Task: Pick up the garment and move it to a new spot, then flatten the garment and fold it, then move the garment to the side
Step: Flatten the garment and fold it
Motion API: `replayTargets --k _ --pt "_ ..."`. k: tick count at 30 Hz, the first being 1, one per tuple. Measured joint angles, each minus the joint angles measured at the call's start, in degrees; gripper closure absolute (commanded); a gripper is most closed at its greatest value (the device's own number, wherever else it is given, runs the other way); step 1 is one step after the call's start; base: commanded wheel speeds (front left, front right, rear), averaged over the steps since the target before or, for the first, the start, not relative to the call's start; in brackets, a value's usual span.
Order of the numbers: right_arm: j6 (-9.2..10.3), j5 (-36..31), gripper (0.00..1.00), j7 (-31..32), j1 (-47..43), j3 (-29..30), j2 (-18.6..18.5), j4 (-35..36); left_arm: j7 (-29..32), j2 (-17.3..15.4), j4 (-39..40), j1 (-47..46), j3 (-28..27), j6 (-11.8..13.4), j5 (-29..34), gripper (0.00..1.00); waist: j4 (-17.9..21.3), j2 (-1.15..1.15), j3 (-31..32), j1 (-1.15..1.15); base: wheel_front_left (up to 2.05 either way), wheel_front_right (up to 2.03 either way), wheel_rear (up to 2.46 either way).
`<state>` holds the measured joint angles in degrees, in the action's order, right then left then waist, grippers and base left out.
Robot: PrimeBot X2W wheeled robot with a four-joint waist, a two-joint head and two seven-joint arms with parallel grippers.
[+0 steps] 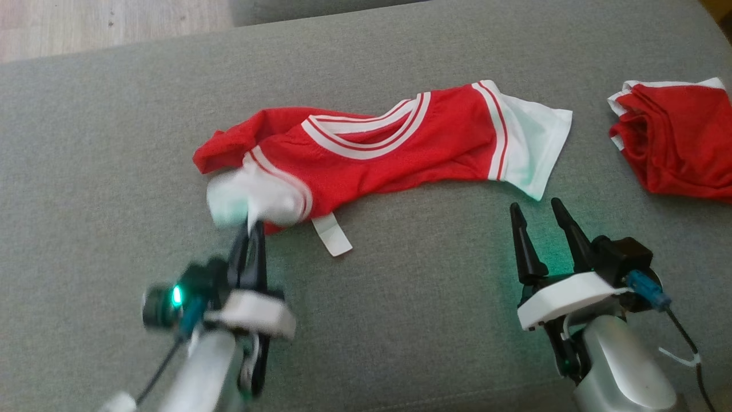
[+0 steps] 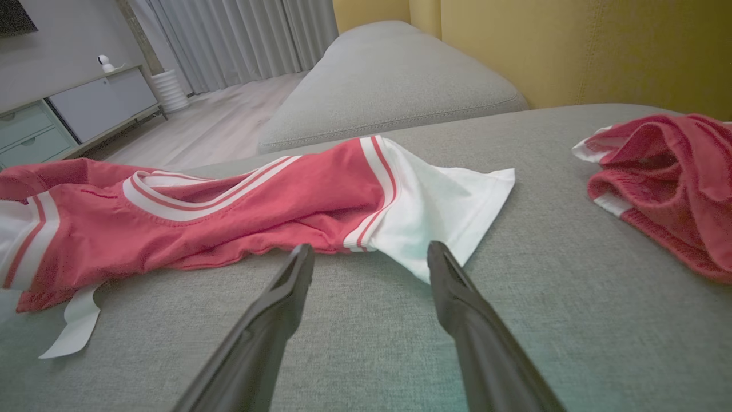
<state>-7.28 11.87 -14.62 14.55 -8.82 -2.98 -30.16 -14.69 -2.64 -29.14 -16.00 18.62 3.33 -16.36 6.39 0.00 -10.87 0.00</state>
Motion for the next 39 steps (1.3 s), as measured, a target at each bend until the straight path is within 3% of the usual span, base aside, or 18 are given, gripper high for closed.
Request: replayTargets --k 6,11,16,17,18,19,23,26,32,39 --pt "0.00 1.8 0.00 0.0 0.0 -1.5 0.0 0.2 0.0 -1.7 3.4 -13.1 -1.3 -3.4 5.5 1.00 0.8 0.00 -0.2 0.00 0.00 0.00 0.00" --pt "0.00 3.9 0.00 0.0 0.3 -4.9 0.0 0.2 1.0 -6.2 -6.4 -28.6 -1.8 -5.3 8.4 1.00 3.5 0.00 -1.3 0.00 0.00 0.00 0.00" --pt "0.00 5.4 0.00 0.0 0.9 -6.4 0.0 0.2 1.6 -7.6 -14.9 -36.9 -2.0 -5.3 9.6 1.00 6.2 0.00 -2.8 0.00 0.00 0.00 0.00" --pt "0.00 5.7 0.00 0.0 1.1 -6.6 0.0 0.1 1.6 -7.7 -16.9 -38.6 -2.0 -4.8 10.0 0.58 6.7 0.00 -3.3 0.00 0.00 0.00 0.00" --pt "0.00 5.9 0.00 0.0 1.4 -6.8 0.0 0.0 1.6 -7.8 -19.2 -40.2 -2.2 -4.3 10.1 0.04 7.3 0.00 -3.7 -0.01 0.00 0.00 0.00" --pt "0.00 6.0 0.00 0.0 1.6 -7.0 0.0 -0.1 1.5 -7.8 -21.3 -41.3 -2.5 -3.7 10.1 0.00 7.8 0.00 -4.1 -0.01 0.00 0.00 0.00" --pt "0.00 6.3 0.00 0.0 1.7 -7.1 0.0 -0.4 0.8 -6.8 -26.5 -42.3 -4.6 -2.1 8.2 0.00 9.0 0.00 -5.2 -0.01 0.00 0.00 0.00" --pt "0.00 6.3 0.00 0.0 1.7 -6.5 0.0 -0.5 0.4 -4.7 -28.5 -40.2 -5.5 -2.9 6.3 0.00 8.4 0.00 -5.0 0.00 0.00 0.00 0.00" --pt "0.00 5.1 0.00 0.0 1.7 -4.3 0.0 -0.4 0.2 -0.5 -27.3 -24.9 -6.4 -4.5 2.9 0.00 6.4 0.00 -2.5 0.00 0.00 0.00 0.00" --pt "0.00 4.6 0.00 0.0 1.5 -2.2 0.0 -0.1 0.3 0.4 -23.7 -13.2 -8.2 -3.7 -0.5 0.00 5.4 0.00 -0.4 0.01 0.00 0.00 0.00"
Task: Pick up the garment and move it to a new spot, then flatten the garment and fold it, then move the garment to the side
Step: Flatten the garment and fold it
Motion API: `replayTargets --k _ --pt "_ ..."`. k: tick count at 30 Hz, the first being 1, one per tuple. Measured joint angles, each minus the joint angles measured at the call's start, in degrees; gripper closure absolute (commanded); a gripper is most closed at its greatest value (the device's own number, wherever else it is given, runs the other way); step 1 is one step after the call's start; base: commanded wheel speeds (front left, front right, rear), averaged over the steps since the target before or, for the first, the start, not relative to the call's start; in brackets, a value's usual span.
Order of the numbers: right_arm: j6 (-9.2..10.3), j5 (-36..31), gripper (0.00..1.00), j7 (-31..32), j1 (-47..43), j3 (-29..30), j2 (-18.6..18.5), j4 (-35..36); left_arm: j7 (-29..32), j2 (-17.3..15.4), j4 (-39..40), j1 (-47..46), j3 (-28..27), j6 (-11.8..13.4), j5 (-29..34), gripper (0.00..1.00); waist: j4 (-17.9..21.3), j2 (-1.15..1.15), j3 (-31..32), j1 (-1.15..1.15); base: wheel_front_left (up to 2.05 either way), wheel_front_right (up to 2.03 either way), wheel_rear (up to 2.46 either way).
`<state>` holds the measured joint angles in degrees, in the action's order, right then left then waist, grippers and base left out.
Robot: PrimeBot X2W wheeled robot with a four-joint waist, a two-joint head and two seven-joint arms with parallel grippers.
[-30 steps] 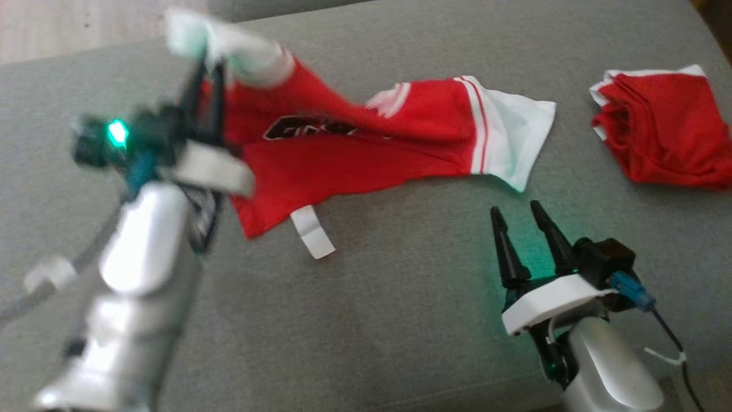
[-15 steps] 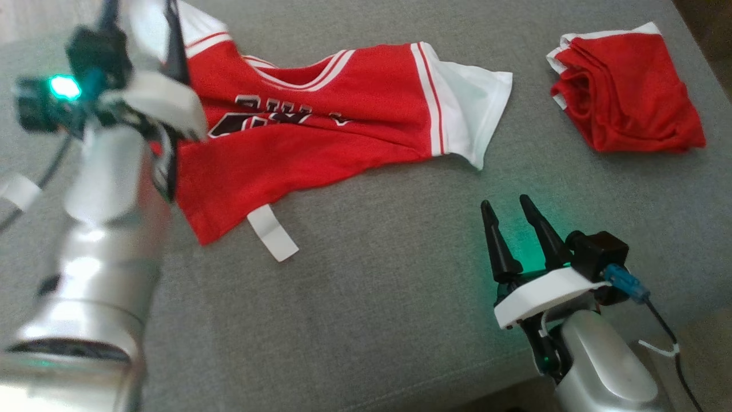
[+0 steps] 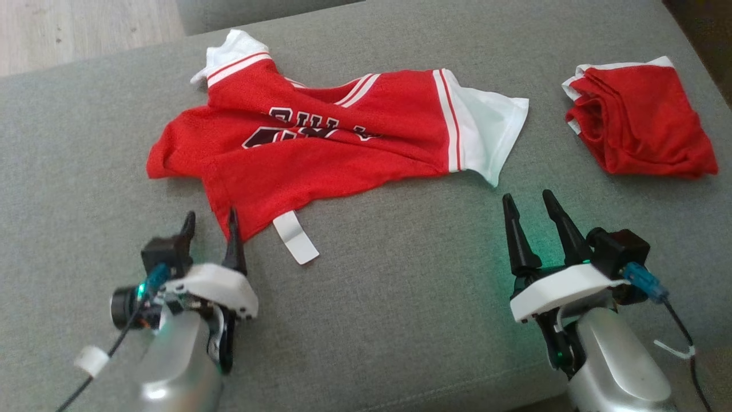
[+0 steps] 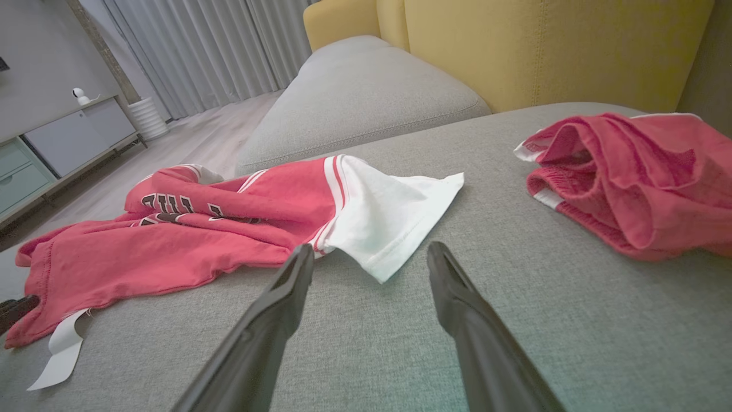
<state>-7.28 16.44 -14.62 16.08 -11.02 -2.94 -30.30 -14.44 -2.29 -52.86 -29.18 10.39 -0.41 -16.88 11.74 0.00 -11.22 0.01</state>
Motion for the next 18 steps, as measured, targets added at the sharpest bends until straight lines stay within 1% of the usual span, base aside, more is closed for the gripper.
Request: replayTargets --k 2,5,11,13,14,15,16,17,18 --pt "0.00 -0.6 0.00 0.0 -0.2 0.1 0.0 0.0 0.0 0.1 0.5 1.4 0.3 0.0 -0.9 0.00 0.0 0.00 0.1 -0.01 0.00 0.00 0.00" --pt "0.00 -0.9 0.00 0.0 -0.3 0.1 0.0 0.0 0.0 0.1 2.0 2.8 2.0 0.0 -4.4 0.00 0.4 0.00 0.2 0.00 0.00 0.00 0.00" --pt "0.00 -0.9 0.00 0.0 -0.3 0.2 0.0 -0.4 -0.4 0.0 2.9 3.5 8.6 -0.1 -10.5 0.00 1.0 0.00 0.0 -0.01 0.00 0.00 0.00" --pt "0.00 -1.1 0.00 0.0 -0.3 0.2 0.0 -0.5 -0.5 0.0 2.9 3.5 9.7 1.0 -12.1 0.02 1.2 0.00 0.1 -0.01 0.00 0.00 0.00" --pt "0.00 -1.3 0.00 0.0 -0.3 0.2 0.0 -0.5 -0.5 0.0 3.0 3.5 9.9 1.7 -13.0 0.28 1.2 0.00 0.1 -0.01 0.00 0.00 0.00" --pt "0.00 -1.3 0.00 0.0 -0.3 0.3 0.0 -0.6 -0.5 0.0 3.0 3.5 9.9 2.5 -13.5 0.64 1.2 0.00 0.2 -0.01 0.00 0.00 0.00" --pt "0.00 -1.4 0.00 0.0 -0.4 0.5 0.0 -0.7 -0.5 0.0 3.0 3.5 9.9 3.0 -13.9 0.89 1.1 0.00 0.4 -0.01 0.00 0.00 0.00" --pt "0.00 -1.4 0.00 0.0 -0.4 0.8 0.0 -0.8 -0.4 0.0 3.1 3.5 9.9 3.0 -14.3 1.00 1.0 0.00 0.5 -0.01 0.00 0.00 0.00" --pt "0.00 -1.4 0.00 0.0 -0.4 1.1 0.0 -0.9 -0.4 0.1 3.3 3.6 9.8 3.4 -14.4 1.00 0.8 0.00 0.7 -0.01 0.00 0.00 0.00"
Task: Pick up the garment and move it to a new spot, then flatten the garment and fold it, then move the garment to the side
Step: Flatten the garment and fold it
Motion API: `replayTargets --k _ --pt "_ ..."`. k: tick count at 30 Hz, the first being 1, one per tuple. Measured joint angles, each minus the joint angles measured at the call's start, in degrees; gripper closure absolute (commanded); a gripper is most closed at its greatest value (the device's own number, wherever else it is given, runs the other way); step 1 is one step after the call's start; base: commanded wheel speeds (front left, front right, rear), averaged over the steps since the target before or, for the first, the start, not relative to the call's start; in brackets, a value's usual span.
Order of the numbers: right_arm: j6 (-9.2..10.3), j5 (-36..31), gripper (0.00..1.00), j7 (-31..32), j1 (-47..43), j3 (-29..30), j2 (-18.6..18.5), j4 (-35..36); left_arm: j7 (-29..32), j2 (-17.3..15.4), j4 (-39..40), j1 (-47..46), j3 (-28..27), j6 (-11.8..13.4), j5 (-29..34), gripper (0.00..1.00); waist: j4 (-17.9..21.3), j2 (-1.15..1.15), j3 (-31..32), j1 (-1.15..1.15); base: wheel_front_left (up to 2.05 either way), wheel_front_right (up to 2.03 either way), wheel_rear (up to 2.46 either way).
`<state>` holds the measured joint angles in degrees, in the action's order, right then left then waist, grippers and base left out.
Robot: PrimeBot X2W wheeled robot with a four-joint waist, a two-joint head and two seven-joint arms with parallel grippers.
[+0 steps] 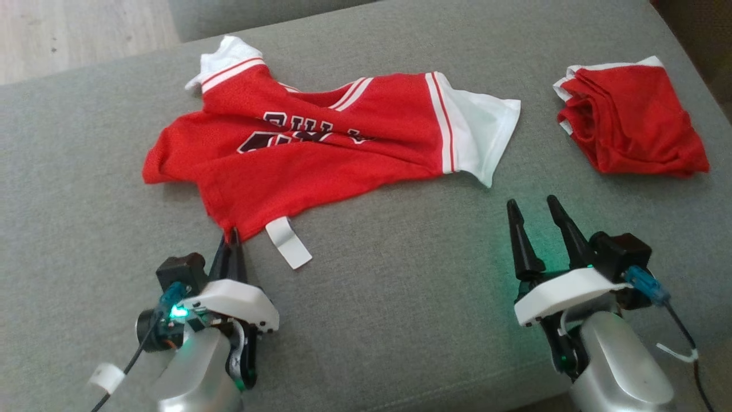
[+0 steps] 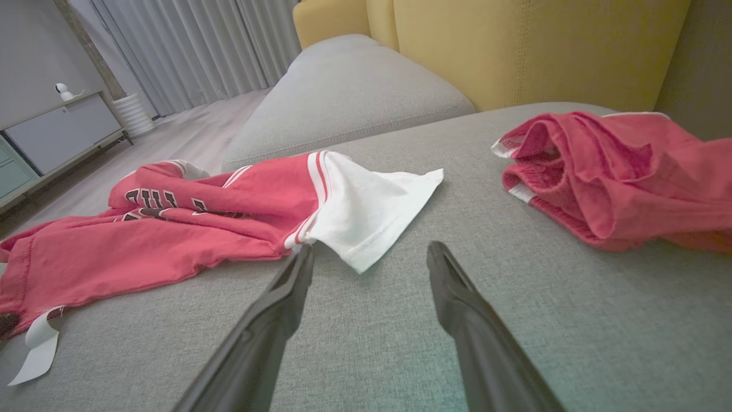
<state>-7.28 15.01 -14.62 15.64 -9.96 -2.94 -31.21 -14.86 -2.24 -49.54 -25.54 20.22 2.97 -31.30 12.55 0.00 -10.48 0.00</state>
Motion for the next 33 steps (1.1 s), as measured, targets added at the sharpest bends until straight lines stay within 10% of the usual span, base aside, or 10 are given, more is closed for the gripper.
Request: replayTargets --k 19,21,22,23,33 --pt "0.00 -1.9 0.00 0.0 -6.1 2.9 0.0 -0.5 0.2 -0.1 6.0 15.7 -16.7 1.1 8.3 1.00 -5.1 0.00 9.9 0.01 0.00 0.00 0.00" --pt "0.01 -2.0 0.00 0.0 -6.2 3.0 0.0 -0.3 0.2 -0.1 6.5 15.9 -17.3 1.1 8.9 0.69 -5.2 0.00 10.1 0.01 0.00 0.00 0.00" --pt "0.00 -2.0 0.00 0.0 -6.2 3.0 0.0 0.0 0.2 -0.1 7.2 16.2 -17.9 1.1 9.7 0.20 -5.2 0.00 10.3 0.01 0.00 0.00 0.00" --pt "0.00 -2.1 0.00 0.0 -6.3 3.0 0.0 0.6 0.2 -0.1 7.7 16.5 -18.5 1.2 10.5 0.00 -5.3 0.00 10.4 0.01 0.00 0.00 0.00" --pt "0.00 -3.5 0.00 0.0 -7.5 1.7 0.0 4.9 0.2 -0.1 14.2 19.6 -18.7 2.1 19.4 0.00 -5.0 0.00 10.9 0.00 0.00 0.00 0.00"
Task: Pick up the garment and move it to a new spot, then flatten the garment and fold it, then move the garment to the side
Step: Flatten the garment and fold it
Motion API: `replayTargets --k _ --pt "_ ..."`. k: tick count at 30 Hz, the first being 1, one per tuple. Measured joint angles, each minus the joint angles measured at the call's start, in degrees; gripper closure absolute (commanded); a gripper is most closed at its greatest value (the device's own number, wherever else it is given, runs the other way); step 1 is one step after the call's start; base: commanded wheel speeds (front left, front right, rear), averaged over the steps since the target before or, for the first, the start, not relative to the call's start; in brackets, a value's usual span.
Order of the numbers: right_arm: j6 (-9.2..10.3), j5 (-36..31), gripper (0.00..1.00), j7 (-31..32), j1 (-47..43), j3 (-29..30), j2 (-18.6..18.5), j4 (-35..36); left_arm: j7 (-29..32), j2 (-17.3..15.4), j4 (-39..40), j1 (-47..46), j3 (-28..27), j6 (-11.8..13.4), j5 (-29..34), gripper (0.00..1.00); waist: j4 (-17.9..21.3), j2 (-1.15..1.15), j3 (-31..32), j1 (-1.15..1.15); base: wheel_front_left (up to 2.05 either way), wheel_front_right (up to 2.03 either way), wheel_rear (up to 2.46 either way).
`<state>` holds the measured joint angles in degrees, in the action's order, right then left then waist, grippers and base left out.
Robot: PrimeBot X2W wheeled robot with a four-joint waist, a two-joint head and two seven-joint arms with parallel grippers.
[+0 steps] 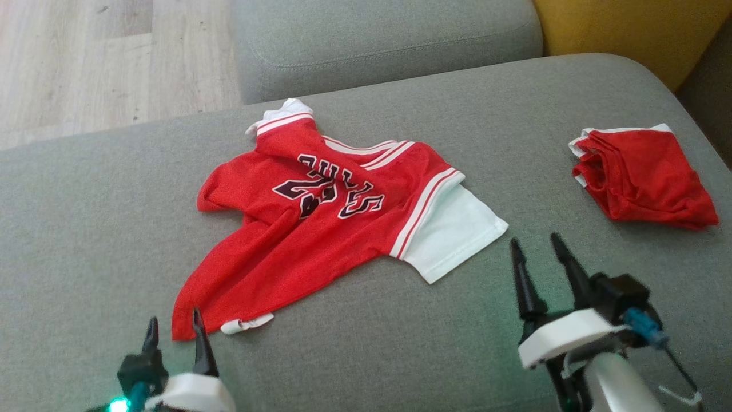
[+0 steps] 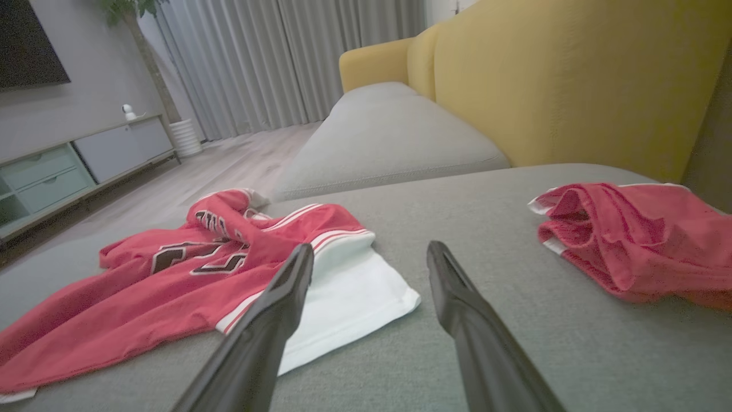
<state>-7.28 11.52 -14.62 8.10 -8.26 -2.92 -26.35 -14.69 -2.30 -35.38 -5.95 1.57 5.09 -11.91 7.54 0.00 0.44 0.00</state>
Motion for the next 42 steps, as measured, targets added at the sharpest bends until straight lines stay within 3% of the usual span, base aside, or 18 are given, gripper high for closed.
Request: replayTargets --k 15,27,34,42 --pt "0.00 -0.4 0.00 0.0 -1.4 -2.3 0.0 -1.4 0.0 0.0 2.2 4.0 2.5 0.4 -2.1 0.00 -1.0 0.00 -0.6 0.00 0.00 0.00 0.00" --pt "0.00 -0.1 0.00 0.0 -0.8 -2.4 0.0 -2.1 0.0 0.0 -2.9 0.5 3.2 -2.3 -12.0 0.00 -0.3 0.00 -4.0 -0.01 0.00 0.00 0.00" --pt "0.00 -0.1 0.00 0.0 0.0 -2.2 0.0 -2.1 -0.3 -0.1 -5.0 -1.5 4.1 -5.7 -18.3 0.00 -0.1 0.00 -5.9 -0.01 0.00 0.00 0.00" --pt "0.00 -0.1 0.00 0.0 1.8 -2.4 0.0 -2.1 -0.4 -0.1 -4.9 -3.5 4.3 -6.7 -19.5 0.00 -0.1 0.00 -7.5 -0.01 0.00 0.00 0.00"
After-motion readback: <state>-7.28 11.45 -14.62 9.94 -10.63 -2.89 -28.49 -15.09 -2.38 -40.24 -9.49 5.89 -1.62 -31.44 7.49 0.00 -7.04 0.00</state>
